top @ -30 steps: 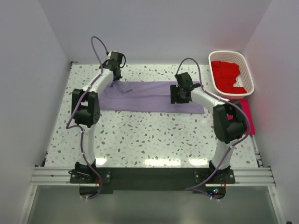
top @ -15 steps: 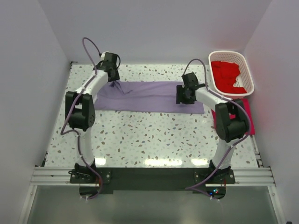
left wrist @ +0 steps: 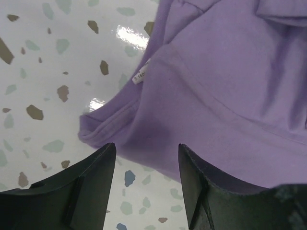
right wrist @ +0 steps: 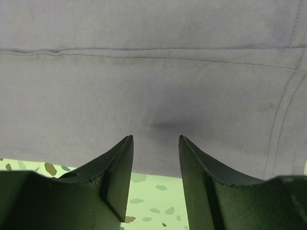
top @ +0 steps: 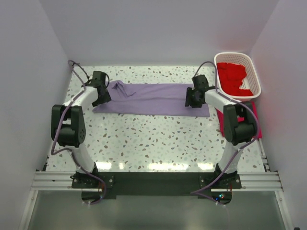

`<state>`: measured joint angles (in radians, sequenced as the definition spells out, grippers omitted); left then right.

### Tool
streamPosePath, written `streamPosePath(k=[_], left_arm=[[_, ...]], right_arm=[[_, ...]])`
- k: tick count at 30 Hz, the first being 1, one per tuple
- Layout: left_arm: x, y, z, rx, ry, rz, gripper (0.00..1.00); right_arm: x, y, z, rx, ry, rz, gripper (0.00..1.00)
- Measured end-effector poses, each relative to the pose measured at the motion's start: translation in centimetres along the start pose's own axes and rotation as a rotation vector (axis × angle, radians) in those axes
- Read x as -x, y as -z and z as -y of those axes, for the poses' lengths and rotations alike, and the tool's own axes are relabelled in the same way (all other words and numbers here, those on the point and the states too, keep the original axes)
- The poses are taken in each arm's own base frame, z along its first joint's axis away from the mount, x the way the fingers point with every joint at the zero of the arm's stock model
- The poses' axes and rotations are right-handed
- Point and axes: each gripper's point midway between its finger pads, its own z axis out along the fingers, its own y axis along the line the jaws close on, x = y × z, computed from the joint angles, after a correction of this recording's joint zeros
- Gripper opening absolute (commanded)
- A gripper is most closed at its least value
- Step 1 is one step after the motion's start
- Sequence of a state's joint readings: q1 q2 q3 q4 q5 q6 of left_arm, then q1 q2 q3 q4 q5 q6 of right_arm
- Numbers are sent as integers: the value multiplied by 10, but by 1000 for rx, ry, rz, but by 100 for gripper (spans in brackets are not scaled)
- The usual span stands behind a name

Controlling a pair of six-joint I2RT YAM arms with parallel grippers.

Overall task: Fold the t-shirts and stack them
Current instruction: Fold the tshirt

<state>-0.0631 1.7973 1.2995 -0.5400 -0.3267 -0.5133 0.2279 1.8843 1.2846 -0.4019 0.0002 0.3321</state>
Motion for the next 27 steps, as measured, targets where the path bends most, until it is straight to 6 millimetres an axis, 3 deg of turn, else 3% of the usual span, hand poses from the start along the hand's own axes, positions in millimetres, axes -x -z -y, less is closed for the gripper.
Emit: streamPosePath(k=[4, 7, 11, 14, 19, 22, 24, 27], left_arm=[[-26, -24, 3, 24, -33, -86, 36], [-49, -35, -5, 63, -37, -155, 30], [-68, -24, -19, 68, -21, -161, 30], [-100, -2, -40, 72, -11, -196, 30], [-151, 32, -70, 51, 21, -241, 47], [-172, 51, -83, 33, 47, -254, 59], [-172, 63, -84, 14, 65, -248, 67], [-148, 79, -75, -44, 101, -175, 67]], right_arm=[[-3, -7, 5, -7, -29, -14, 45], [-12, -14, 16, -18, -66, -48, 46], [-24, -6, 30, -28, -124, -54, 48], [-51, 12, 39, -33, -155, -85, 51], [-105, 47, 62, -77, -206, -169, 54], [-122, 66, 73, -117, -213, -194, 55], [-118, 77, 69, -105, -192, -168, 55], [-102, 94, 45, -68, -86, -100, 55]])
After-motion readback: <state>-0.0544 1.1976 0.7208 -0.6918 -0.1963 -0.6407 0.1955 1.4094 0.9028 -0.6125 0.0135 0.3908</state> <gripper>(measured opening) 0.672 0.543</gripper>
